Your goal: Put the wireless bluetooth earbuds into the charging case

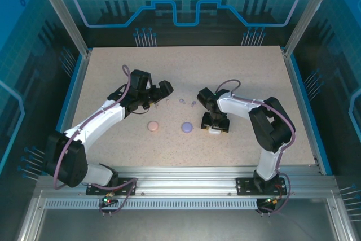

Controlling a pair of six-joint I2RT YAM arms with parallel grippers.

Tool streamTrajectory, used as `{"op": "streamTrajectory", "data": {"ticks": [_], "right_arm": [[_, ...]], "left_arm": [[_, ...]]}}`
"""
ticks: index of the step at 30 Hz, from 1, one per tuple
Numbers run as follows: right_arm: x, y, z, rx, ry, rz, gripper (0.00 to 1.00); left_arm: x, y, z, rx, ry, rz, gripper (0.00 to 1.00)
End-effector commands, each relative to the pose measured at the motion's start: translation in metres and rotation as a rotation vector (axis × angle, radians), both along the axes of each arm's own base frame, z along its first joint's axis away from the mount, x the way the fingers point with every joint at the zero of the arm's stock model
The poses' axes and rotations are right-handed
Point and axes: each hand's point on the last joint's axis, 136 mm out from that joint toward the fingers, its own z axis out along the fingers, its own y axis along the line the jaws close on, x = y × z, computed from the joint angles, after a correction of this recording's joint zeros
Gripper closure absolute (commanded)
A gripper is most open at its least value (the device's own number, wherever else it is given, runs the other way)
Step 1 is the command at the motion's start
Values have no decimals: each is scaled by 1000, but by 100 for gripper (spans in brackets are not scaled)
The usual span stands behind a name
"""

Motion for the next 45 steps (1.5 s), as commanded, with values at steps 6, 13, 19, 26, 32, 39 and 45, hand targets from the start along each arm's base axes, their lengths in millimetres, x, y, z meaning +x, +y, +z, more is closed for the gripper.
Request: {"op": "streamTrajectory", "data": {"ticks": [6,13,19,26,32,39,45], "right_arm": [[0,-3,-14,-40,7,13,36],[6,4,20,66,-91,-34,41],[29,9,62,216,-187,-152,41],[64,14,81,410,-201,-409,41],[86,31,80,492,-127,-525,42],[95,34,90,512,-130,-596,42],[100,37,106,522,-144,-597,41]], "left_arm": [[-4,-10,0,-20,-5,-46,1],[-5,-29,10,-169,-10,-59,1],[-8,-44,2,-242,-114,-86,1],[-8,-78,-11,-246,-263,-156,1],[-6,-107,-14,-243,-379,-153,1],[-4,-140,-34,-229,-376,-200,3],[5,-156,-45,-242,-373,-203,15]]}}
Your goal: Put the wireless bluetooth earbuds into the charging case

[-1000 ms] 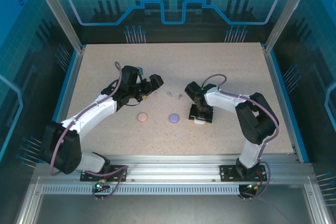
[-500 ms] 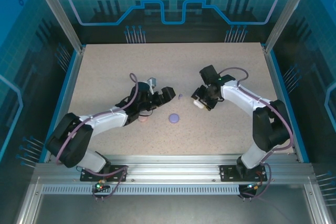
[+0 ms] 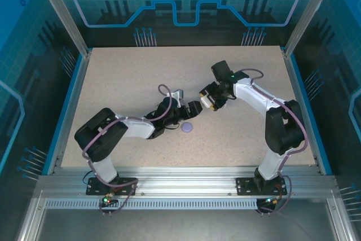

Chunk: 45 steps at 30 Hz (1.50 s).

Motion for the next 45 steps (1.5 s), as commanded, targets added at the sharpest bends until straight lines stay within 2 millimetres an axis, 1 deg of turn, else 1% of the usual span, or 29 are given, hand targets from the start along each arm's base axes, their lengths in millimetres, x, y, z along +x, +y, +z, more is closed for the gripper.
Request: {"op": "streamTrajectory", "data": {"ticks": [1,6,14,19,23,29,31,32,39,45], "right_arm": [[-2,1,8,24,27,-23,41],[-3,3,12,33,28,-20,41],[-3,5,15,48,22,-8,41],[-3,6,14,54,25,-1,42],[-4,5,13,52,28,2,41],[-5,4,9,52,32,-2,41],[-6,4,8,51,34,-1,41],[-6,4,8,51,34,-1,41],[-5,3,10,52,30,-6,41],[-4,4,13,59,21,-8,41]], "left_arm": [[16,-15,26,-52,-94,8,17],[25,-22,26,-67,-113,30,29],[33,-33,23,-73,-117,40,37],[35,-39,20,-76,-115,40,47],[37,-41,19,-78,-115,44,51],[37,-40,15,-73,-106,50,60],[37,-40,14,-72,-106,51,67],[37,-40,13,-72,-102,53,67],[37,-39,10,-76,-90,59,76],[37,-40,7,-75,-83,61,87]]}}
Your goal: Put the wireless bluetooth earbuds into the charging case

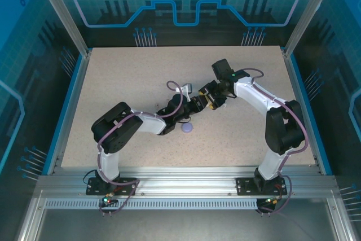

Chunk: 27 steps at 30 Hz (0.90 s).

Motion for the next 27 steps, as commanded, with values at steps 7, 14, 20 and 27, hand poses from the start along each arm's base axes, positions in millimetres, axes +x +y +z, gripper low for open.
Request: {"op": "streamTrajectory", "data": {"ticks": [7,14,20,27], "right_arm": [[9,0,17,53,-33,-16,28],[50,-46,72,52,-228,-78,13],[55,-89,92,-17,-388,21,12],[32,-93,116,52,-811,287,12]], "left_arm": [[3,-2,-13,28,25,17,100],[-7,-6,-6,22,47,-39,100],[-18,-13,19,-1,48,-228,100],[-27,6,60,-22,18,-479,100]]}}
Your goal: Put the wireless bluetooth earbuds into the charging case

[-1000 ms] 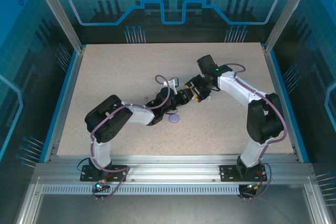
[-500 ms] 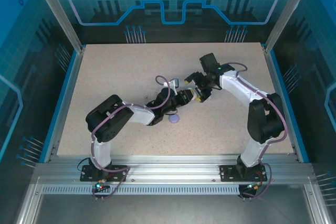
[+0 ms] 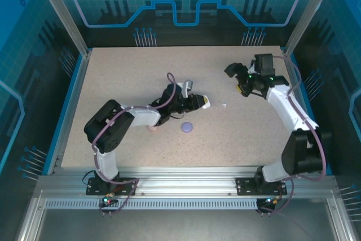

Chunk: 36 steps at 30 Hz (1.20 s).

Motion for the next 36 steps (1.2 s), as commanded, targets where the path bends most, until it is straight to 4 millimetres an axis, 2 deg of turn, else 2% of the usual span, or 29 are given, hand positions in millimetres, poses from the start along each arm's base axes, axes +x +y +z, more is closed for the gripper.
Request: {"op": "streamTrajectory", "data": {"ticks": [1,5,7,13,18,22,25,28,31,36], "right_arm": [[-10,19,29,7,-293,238,12],[-34,41,29,64,-391,378,12],[-47,50,20,88,-409,434,13],[-63,76,23,117,-465,561,14],[-69,83,19,112,-451,599,15],[-69,80,11,107,-407,574,17],[-63,72,1,115,-303,469,16],[-59,60,-19,193,-53,256,13],[-62,69,-21,310,89,90,10],[-71,71,-18,313,210,-128,8]], "left_arm": [[-19,1,52,-65,-73,-207,100],[-26,8,75,-86,-89,-296,100],[-31,7,82,-70,-101,-330,100],[-35,5,96,-60,-121,-376,100],[-32,4,101,-58,-129,-376,100],[-32,4,103,-59,-134,-374,100],[-31,5,102,-54,-136,-366,100],[-25,10,99,-31,-161,-309,100],[-17,13,99,-17,-198,-254,100],[-11,14,89,59,-246,-194,100]]}}
